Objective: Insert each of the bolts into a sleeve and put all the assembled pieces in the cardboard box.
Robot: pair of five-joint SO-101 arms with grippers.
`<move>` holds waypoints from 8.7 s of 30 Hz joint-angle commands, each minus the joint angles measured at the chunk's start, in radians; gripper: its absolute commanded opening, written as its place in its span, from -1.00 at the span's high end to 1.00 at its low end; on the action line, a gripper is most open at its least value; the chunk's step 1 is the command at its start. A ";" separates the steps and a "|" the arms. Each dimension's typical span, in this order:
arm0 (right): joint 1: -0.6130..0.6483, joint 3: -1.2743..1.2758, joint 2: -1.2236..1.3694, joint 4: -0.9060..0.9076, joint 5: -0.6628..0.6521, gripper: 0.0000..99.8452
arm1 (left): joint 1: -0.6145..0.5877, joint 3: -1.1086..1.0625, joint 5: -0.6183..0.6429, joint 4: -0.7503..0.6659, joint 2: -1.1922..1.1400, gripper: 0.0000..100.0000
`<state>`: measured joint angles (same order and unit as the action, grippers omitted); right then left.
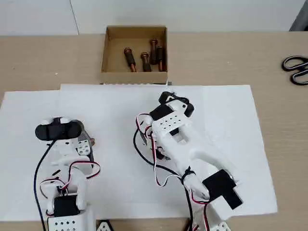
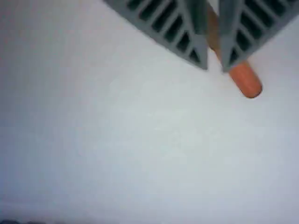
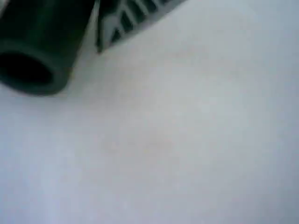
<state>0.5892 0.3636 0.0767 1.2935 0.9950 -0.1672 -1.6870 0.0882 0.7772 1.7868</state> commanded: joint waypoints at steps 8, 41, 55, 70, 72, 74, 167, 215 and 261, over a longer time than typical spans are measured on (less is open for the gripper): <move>-0.016 -0.032 -0.008 -0.008 0.011 1.00 | 0.005 0.004 0.000 -0.017 0.002 0.98; -0.433 -0.049 -0.633 0.386 -0.491 1.00 | 0.002 0.421 -0.307 0.443 -0.115 0.98; -0.828 -0.012 -0.633 0.378 -0.695 1.00 | 0.008 1.066 -0.324 0.666 -0.896 0.99; -1.064 -0.012 -0.633 0.380 -1.281 0.99 | 0.000 1.138 -1.140 0.720 -1.235 0.99; -1.063 -0.012 -0.633 0.378 -1.335 0.99 | -0.018 1.138 -1.278 0.712 -1.246 0.99; -1.061 -0.012 -0.633 0.378 -1.363 0.99 | -0.038 1.138 -1.409 0.681 -1.255 0.98; -1.061 0.140 -0.633 0.292 -1.363 0.99 | -0.037 1.707 -2.094 0.707 -2.199 0.66; -0.920 0.071 -0.638 0.314 -1.363 0.99 | 0.166 1.831 -1.768 0.976 -2.186 0.99; -0.225 0.925 -1.666 -0.308 -0.959 1.00 | 0.264 0.805 0.339 0.368 -0.628 0.99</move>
<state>0.3053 1.2520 -1.5374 1.0587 0.0253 0.0936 -0.8155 0.3506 1.2236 1.0380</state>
